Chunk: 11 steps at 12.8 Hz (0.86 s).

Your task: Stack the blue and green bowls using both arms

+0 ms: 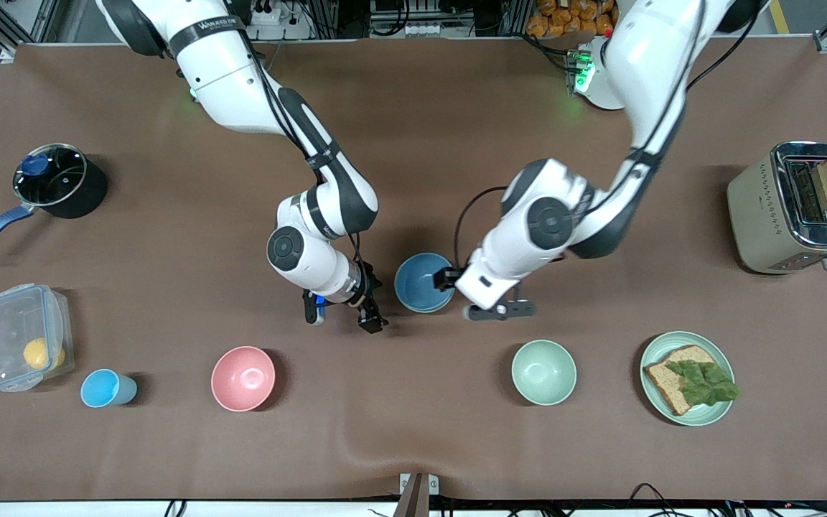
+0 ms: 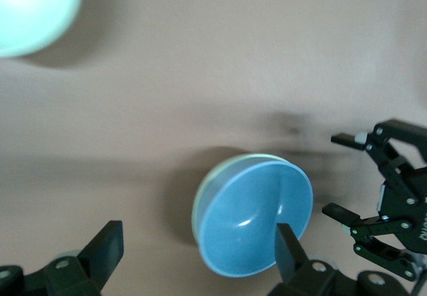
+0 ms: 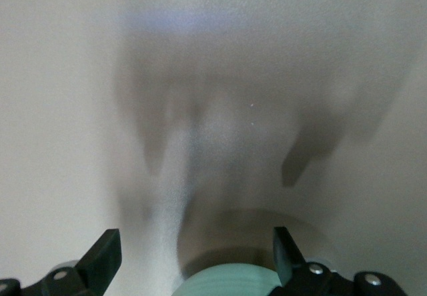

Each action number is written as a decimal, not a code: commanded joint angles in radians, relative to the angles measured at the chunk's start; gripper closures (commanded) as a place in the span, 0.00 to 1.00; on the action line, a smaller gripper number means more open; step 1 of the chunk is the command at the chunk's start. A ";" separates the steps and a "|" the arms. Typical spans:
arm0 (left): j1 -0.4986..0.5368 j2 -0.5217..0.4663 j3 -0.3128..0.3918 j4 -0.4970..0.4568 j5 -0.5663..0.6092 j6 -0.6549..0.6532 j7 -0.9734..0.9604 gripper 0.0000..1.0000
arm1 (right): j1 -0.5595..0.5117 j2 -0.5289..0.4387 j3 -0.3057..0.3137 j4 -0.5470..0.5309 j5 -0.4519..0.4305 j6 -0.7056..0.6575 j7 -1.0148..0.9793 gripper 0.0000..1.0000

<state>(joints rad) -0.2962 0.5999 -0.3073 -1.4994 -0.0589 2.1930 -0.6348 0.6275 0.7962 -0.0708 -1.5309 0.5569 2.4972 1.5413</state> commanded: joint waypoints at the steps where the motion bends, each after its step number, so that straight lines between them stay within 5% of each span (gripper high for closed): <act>1: 0.052 -0.133 0.000 -0.033 0.077 -0.142 -0.009 0.00 | -0.008 0.009 0.000 0.040 0.000 -0.012 0.000 0.00; 3: 0.107 -0.205 -0.001 -0.030 0.155 -0.263 0.012 0.00 | -0.014 -0.003 -0.007 0.041 -0.012 -0.018 -0.007 0.00; 6: 0.218 -0.323 -0.004 -0.030 0.156 -0.390 0.148 0.00 | -0.028 -0.047 -0.021 0.041 -0.150 -0.127 -0.168 0.00; 11: 0.350 -0.465 -0.006 -0.027 0.156 -0.536 0.293 0.00 | -0.198 -0.216 -0.020 0.038 -0.146 -0.413 -0.583 0.00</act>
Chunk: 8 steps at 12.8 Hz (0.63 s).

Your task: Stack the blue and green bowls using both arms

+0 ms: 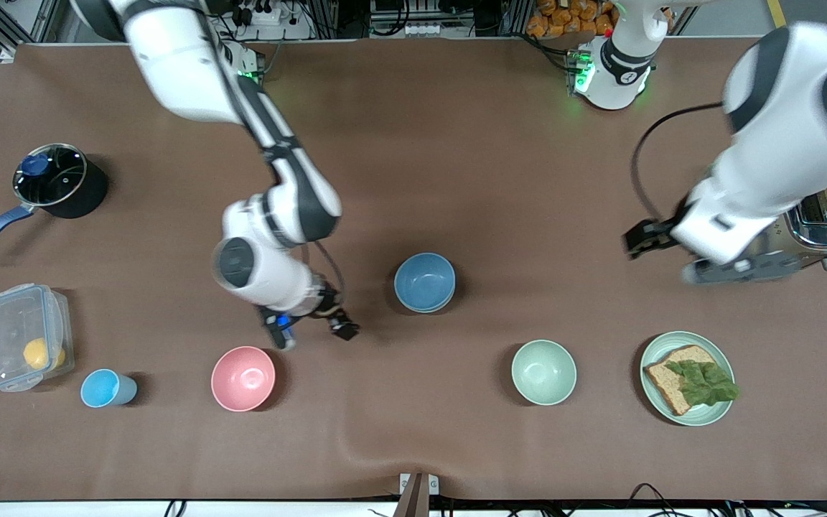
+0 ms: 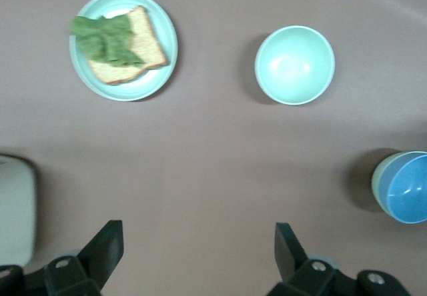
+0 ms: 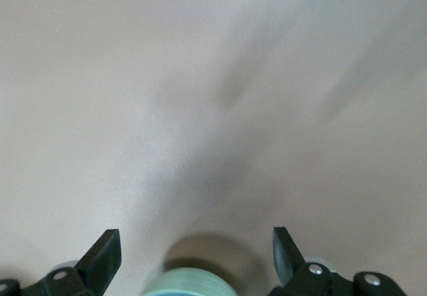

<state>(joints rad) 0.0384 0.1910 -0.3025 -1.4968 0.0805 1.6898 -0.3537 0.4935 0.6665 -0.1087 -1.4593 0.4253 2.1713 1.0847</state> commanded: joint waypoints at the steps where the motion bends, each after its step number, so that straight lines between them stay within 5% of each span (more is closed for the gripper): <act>1: 0.017 -0.068 -0.007 -0.026 0.016 -0.045 0.013 0.00 | -0.103 -0.114 0.020 -0.033 -0.014 -0.141 -0.197 0.00; 4: 0.026 -0.105 0.003 -0.023 0.002 -0.048 0.077 0.00 | -0.186 -0.200 0.015 -0.035 -0.043 -0.238 -0.379 0.00; 6: 0.024 -0.119 0.011 -0.025 -0.001 -0.080 0.079 0.00 | -0.229 -0.261 0.018 -0.027 -0.197 -0.330 -0.490 0.00; 8: 0.023 -0.130 0.013 -0.025 -0.002 -0.111 0.079 0.00 | -0.283 -0.317 0.017 -0.033 -0.258 -0.447 -0.694 0.00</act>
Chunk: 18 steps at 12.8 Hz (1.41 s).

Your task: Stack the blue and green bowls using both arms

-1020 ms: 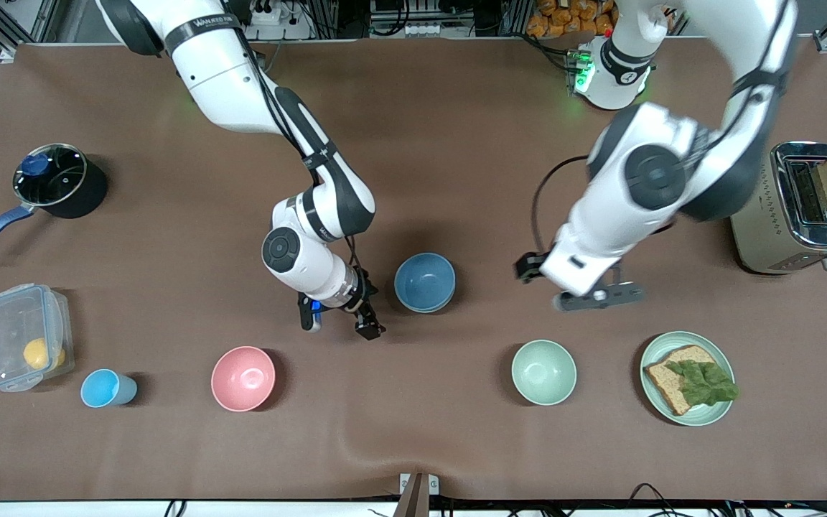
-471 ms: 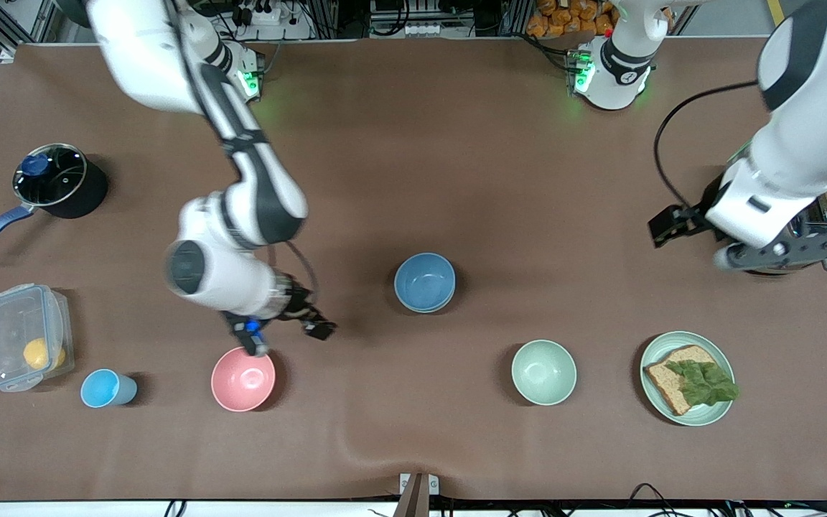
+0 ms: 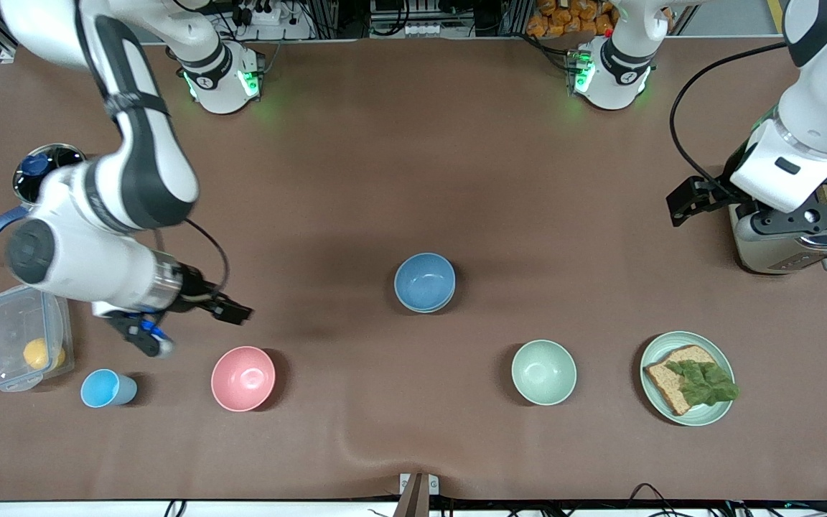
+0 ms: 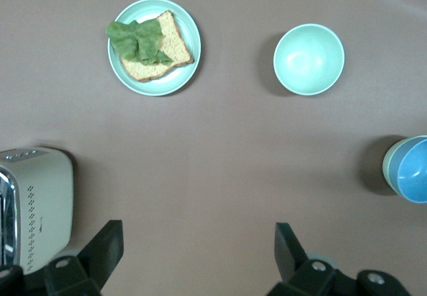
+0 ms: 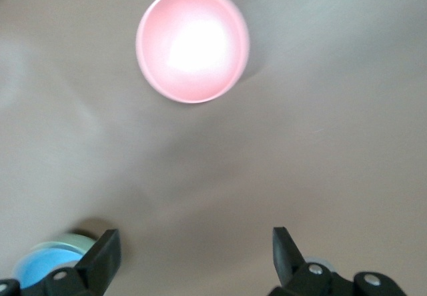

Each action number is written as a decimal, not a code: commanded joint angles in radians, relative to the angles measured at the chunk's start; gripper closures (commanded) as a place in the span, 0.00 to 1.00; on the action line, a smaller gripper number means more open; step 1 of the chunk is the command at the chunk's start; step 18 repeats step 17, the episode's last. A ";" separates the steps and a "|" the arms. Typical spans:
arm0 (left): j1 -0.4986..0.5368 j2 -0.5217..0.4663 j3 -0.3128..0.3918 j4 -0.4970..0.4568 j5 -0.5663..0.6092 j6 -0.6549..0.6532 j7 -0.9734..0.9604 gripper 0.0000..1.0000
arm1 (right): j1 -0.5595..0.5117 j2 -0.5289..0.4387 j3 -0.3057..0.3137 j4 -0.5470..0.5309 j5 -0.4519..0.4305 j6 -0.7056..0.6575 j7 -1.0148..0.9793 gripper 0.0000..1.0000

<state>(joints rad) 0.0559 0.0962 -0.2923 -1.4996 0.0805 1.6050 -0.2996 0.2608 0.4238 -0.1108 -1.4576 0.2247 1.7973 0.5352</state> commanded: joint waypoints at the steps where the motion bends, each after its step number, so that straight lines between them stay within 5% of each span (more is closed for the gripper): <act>1: 0.005 -0.039 0.002 -0.022 -0.014 -0.033 0.027 0.00 | -0.078 -0.104 0.019 -0.038 -0.061 -0.122 -0.231 0.00; 4: 0.005 -0.052 0.022 -0.024 -0.054 -0.060 0.051 0.00 | -0.164 -0.239 0.026 -0.099 -0.089 -0.208 -0.435 0.00; 8: 0.009 -0.067 0.045 -0.027 -0.056 -0.079 0.126 0.00 | -0.193 -0.399 0.055 -0.144 -0.173 -0.251 -0.468 0.00; 10: 0.010 -0.070 0.050 -0.024 -0.057 -0.080 0.138 0.00 | -0.228 -0.419 0.106 -0.142 -0.215 -0.274 -0.466 0.00; 18: 0.010 -0.082 0.084 -0.022 -0.090 -0.089 0.166 0.00 | -0.247 -0.418 0.106 -0.129 -0.231 -0.268 -0.469 0.00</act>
